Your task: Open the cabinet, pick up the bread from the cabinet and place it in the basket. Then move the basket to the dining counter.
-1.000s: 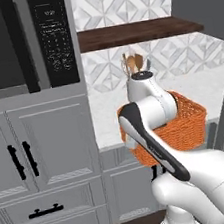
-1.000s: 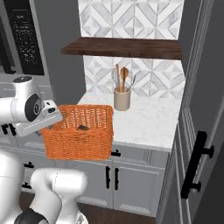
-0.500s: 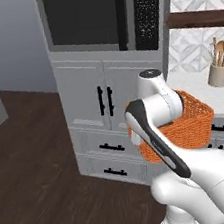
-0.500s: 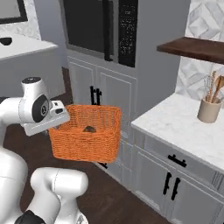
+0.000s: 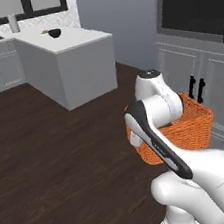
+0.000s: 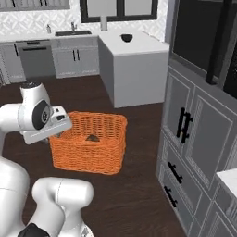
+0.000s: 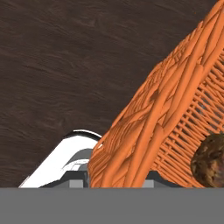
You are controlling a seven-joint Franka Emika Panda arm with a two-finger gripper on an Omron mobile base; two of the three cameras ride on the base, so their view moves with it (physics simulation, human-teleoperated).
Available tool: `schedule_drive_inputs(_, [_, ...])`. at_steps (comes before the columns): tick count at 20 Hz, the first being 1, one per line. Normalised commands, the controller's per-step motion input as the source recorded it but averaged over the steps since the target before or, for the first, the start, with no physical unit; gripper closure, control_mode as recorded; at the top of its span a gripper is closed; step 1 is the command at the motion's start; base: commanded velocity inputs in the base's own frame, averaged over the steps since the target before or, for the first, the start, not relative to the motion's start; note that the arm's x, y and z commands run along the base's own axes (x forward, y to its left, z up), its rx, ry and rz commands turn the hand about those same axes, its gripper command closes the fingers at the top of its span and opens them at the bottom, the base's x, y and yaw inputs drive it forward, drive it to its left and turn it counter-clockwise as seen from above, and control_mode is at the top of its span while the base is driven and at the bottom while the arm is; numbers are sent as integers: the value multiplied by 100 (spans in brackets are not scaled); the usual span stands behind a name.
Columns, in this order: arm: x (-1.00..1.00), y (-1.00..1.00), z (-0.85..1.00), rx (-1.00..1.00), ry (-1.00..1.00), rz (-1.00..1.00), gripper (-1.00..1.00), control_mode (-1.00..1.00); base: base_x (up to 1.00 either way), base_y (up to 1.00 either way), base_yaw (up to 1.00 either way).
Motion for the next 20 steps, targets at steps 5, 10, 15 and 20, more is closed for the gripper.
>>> schedule_drive_inputs(5, [0, 0, 0, 0, 0, 0, 100, 100, 100, 53, 10])
schedule_drive_inputs(10, [0, 0, 0, 0, 0, 0, 100, 100, 100, 54, 0])
schedule_drive_inputs(15, [0, 0, 0, 0, 0, 0, 100, 100, 100, 30, 0])
schedule_drive_inputs(20, [0, 0, 0, 0, 0, 0, 100, 100, 100, 3, -1])
